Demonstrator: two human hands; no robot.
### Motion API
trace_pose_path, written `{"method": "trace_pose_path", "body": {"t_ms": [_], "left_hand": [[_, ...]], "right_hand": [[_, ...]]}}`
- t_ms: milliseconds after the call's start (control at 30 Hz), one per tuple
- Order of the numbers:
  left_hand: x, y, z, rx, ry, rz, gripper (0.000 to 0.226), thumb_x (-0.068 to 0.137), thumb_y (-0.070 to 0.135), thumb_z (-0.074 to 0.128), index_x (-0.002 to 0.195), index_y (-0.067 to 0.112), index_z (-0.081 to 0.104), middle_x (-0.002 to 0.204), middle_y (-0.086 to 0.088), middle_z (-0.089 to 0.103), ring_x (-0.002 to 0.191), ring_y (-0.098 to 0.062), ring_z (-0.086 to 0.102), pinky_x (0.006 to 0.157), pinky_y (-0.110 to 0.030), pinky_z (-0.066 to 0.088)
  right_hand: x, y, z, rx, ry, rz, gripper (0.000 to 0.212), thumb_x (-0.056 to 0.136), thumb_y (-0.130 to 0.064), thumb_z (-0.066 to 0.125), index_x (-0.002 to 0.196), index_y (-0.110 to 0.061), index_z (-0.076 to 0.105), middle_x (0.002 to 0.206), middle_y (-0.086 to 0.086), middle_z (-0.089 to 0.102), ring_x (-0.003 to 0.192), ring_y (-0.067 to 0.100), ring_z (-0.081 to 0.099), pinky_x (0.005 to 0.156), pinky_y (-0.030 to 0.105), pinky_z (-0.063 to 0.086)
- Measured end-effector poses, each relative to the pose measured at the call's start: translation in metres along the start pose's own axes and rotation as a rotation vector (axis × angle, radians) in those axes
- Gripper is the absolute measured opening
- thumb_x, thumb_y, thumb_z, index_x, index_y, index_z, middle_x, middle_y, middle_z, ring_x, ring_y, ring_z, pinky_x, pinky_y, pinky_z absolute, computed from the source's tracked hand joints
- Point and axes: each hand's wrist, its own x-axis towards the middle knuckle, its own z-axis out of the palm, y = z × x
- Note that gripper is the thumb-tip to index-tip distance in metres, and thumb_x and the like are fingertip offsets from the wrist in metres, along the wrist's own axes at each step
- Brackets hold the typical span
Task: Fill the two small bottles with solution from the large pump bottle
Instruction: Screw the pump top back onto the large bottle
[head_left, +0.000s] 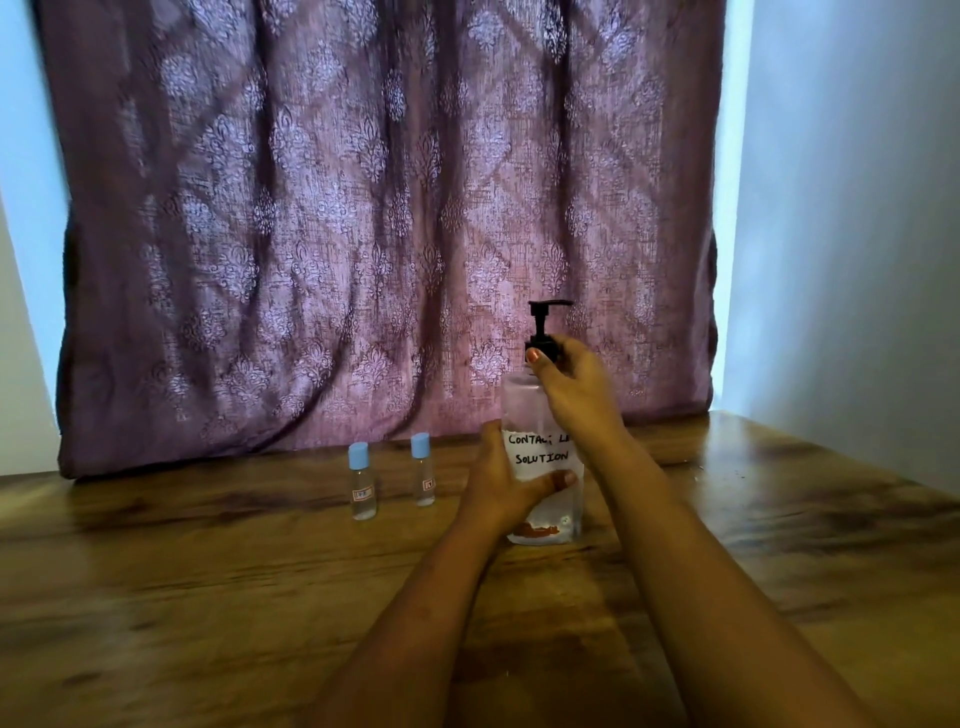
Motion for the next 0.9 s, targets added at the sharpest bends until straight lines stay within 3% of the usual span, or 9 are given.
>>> {"method": "trace_pose_path", "body": {"t_ms": [100, 267, 400, 533, 633, 733, 800, 900], "left_hand": [[0.0, -0.003, 0.008, 0.039, 0.068, -0.018, 0.083, 0.044, 0.068, 0.077, 0.111, 0.044, 0.035, 0.107, 0.006, 0.066, 0.098, -0.021, 0.067, 0.077, -0.054, 0.059], [-0.002, -0.008, 0.018, 0.122, 0.189, 0.017, 0.067, 0.046, 0.077, 0.068, 0.1, 0.059, 0.033, 0.098, 0.012, 0.068, 0.095, -0.021, 0.068, 0.088, -0.057, 0.052], [-0.01, -0.001, 0.021, 0.201, 0.211, 0.009, 0.064, 0.047, 0.082, 0.059, 0.094, 0.054, 0.026, 0.102, 0.011, 0.068, 0.096, -0.019, 0.066, 0.093, -0.053, 0.047], [-0.013, 0.003, 0.012, 0.354, 0.152, -0.005, 0.092, 0.04, 0.083, 0.06, 0.116, 0.04, 0.03, 0.114, 0.006, 0.065, 0.104, -0.022, 0.065, 0.093, -0.054, 0.049], [-0.021, 0.009, -0.005, 0.634, 0.13, 0.004, 0.11, 0.046, 0.07, 0.073, 0.138, 0.026, 0.03, 0.141, -0.004, 0.05, 0.129, -0.027, 0.048, 0.108, -0.061, 0.035], [-0.03, 0.014, -0.031, 0.771, 0.152, -0.038, 0.115, 0.067, 0.061, 0.076, 0.154, 0.021, 0.011, 0.164, -0.006, 0.009, 0.151, -0.028, 0.01, 0.117, -0.062, -0.002], [-0.026, 0.016, -0.051, 0.817, 0.199, -0.024, 0.11, 0.072, 0.059, 0.073, 0.155, 0.025, 0.009, 0.165, -0.004, 0.001, 0.152, -0.026, 0.0, 0.116, -0.062, -0.006], [-0.006, 0.013, -0.076, 0.881, 0.271, 0.014, 0.101, 0.075, 0.052, 0.073, 0.153, 0.027, 0.015, 0.165, -0.003, 0.005, 0.152, -0.023, -0.001, 0.116, -0.063, -0.005]], "right_hand": [[0.001, 0.003, 0.003, -0.08, 0.084, 0.012, 0.033, 0.089, -0.039, 0.056, 0.116, -0.02, 0.058, 0.107, 0.001, 0.068, 0.1, 0.02, 0.062, 0.089, 0.044, 0.049], [0.003, 0.01, 0.007, -0.169, 0.145, 0.012, 0.033, 0.084, -0.052, 0.054, 0.106, -0.029, 0.061, 0.099, -0.003, 0.07, 0.098, 0.022, 0.062, 0.096, 0.057, 0.04], [-0.003, 0.003, 0.004, -0.181, 0.113, 0.004, 0.036, 0.089, -0.046, 0.053, 0.116, -0.024, 0.059, 0.104, 0.002, 0.069, 0.099, 0.022, 0.061, 0.095, 0.051, 0.043], [-0.016, -0.006, -0.006, -0.081, -0.04, -0.048, 0.04, 0.093, -0.038, 0.047, 0.125, -0.014, 0.051, 0.113, 0.011, 0.065, 0.095, 0.023, 0.062, 0.085, 0.039, 0.052], [-0.018, -0.012, -0.012, -0.089, -0.116, -0.057, 0.038, 0.097, -0.036, 0.041, 0.126, -0.013, 0.046, 0.114, 0.013, 0.062, 0.087, 0.027, 0.063, 0.078, 0.036, 0.052], [-0.011, -0.008, -0.006, -0.172, -0.091, -0.066, 0.038, 0.098, -0.033, 0.041, 0.127, -0.008, 0.046, 0.114, 0.016, 0.061, 0.097, 0.03, 0.06, 0.075, 0.03, 0.044], [-0.004, -0.003, 0.003, -0.176, -0.045, -0.075, 0.037, 0.097, -0.031, 0.043, 0.125, -0.007, 0.049, 0.115, 0.016, 0.061, 0.103, 0.029, 0.059, 0.077, 0.029, 0.042], [0.01, 0.01, 0.016, -0.162, -0.002, -0.088, 0.037, 0.097, -0.032, 0.044, 0.124, -0.007, 0.05, 0.117, 0.015, 0.06, 0.103, 0.026, 0.057, 0.08, 0.029, 0.042]]}}
